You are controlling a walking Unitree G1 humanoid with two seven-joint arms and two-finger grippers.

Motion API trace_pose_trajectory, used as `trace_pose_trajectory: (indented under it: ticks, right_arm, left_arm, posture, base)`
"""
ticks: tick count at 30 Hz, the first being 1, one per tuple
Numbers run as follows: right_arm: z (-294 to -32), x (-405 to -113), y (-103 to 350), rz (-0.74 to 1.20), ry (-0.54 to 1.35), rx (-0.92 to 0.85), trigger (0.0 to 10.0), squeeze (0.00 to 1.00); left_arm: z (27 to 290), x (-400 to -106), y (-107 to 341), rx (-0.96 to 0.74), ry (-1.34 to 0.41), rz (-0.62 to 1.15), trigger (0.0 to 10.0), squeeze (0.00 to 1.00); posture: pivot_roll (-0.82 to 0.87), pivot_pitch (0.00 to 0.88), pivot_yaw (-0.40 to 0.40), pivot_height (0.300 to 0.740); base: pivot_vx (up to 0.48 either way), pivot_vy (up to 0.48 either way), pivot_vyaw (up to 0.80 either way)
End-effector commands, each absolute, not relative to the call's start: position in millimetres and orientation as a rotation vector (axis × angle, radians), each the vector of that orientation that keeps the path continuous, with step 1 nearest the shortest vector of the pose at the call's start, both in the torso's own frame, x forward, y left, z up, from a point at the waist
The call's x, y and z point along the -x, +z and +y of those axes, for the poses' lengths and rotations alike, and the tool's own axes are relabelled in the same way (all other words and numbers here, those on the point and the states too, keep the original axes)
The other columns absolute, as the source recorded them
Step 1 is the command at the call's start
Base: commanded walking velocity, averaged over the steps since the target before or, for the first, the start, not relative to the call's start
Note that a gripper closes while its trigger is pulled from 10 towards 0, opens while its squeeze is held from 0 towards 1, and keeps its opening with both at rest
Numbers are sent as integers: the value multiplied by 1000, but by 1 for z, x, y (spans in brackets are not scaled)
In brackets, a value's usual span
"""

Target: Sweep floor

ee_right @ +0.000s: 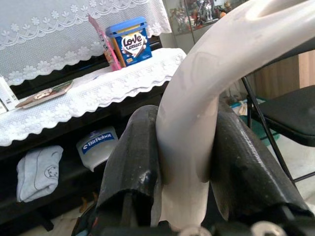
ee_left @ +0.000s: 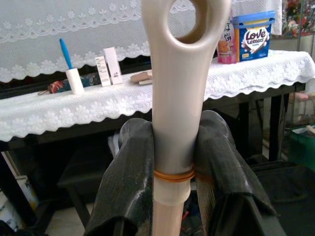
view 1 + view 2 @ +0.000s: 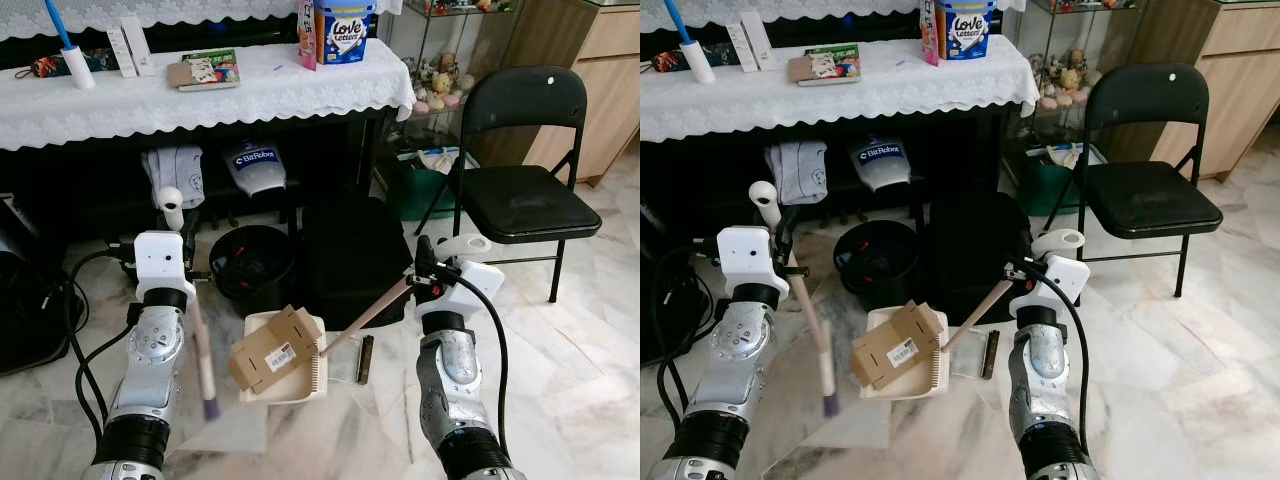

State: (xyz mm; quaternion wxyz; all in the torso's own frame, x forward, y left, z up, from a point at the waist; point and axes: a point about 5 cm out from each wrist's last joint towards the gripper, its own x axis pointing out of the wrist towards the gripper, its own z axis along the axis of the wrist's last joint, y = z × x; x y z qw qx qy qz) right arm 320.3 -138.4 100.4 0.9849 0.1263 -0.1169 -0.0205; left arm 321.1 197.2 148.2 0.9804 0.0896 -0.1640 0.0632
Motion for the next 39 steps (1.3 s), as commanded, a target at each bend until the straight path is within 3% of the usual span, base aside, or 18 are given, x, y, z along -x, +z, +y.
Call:
trace_pose_trajectory:
  ticks: [1, 14, 25, 39]
  right_arm:
    - [-141, -323, 120, -324, -47, -259, 10000, 0]
    - [-145, -324, 120, -319, -55, -245, 10000, 0]
    - [-145, -324, 121, -316, -55, -245, 10000, 0]
    - [-146, -324, 120, -316, -67, -239, 10000, 0]
  left_arm:
    - [186, -317, 162, -167, 78, -427, 10000, 47]
    - [177, -303, 161, -121, 24, -448, 10000, 55]
    - [176, -305, 169, -151, 43, -469, 10000, 51]
    - [163, -302, 164, -129, -54, -457, 10000, 47]
  posture:
    - [-19, 43, -6, 740]
    - [-15, 44, -21, 740]
    - [-16, 45, -22, 740]
    - [-17, 24, -9, 740]
  base:
    - [0, 0, 0]
    - [0, 0, 0]
    - [0, 0, 0]
    - [0, 0, 0]
